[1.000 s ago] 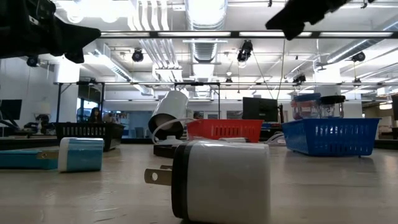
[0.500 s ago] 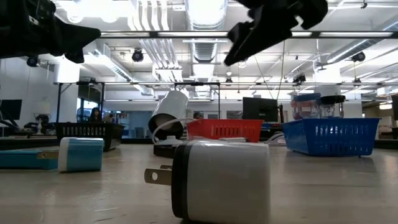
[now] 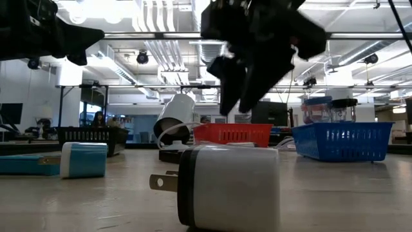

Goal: Pick & Place Office items
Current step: Put the white charger adapter into the black bin

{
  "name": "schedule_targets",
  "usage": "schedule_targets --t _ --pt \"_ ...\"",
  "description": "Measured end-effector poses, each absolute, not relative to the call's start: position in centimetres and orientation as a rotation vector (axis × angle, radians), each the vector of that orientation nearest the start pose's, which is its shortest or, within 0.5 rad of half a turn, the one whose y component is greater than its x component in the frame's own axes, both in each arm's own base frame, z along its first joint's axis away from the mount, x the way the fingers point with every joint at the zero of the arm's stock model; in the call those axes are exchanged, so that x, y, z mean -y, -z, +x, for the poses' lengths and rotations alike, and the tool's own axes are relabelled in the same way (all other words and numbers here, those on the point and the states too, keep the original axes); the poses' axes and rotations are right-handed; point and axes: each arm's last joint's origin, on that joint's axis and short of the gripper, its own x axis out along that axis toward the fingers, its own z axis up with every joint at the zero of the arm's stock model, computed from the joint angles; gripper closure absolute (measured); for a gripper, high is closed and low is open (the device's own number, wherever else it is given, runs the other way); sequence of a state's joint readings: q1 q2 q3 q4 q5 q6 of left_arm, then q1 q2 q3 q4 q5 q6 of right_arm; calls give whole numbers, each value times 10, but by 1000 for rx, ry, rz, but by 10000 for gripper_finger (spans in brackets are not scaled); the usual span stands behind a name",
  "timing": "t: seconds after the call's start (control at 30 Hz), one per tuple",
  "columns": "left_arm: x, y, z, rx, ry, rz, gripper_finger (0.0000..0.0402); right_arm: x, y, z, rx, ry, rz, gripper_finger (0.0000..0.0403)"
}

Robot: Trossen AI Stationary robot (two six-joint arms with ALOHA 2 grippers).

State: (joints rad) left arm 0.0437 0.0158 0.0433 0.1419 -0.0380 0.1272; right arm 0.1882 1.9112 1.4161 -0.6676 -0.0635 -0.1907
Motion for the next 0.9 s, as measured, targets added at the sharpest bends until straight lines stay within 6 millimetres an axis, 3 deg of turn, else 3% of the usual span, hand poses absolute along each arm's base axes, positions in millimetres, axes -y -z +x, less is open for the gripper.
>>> schedule_targets --t 0.27,0.57,0.9 --pt "-5 -191 94 164 -92 127 401 -80 -173 394 -1230 -376 -201 161" --pt "-5 -191 94 164 -92 127 401 -83 -163 394 -1260 -365 -189 162" --pt "-5 -191 94 164 -92 127 401 -84 -142 396 -1321 -358 -202 200"
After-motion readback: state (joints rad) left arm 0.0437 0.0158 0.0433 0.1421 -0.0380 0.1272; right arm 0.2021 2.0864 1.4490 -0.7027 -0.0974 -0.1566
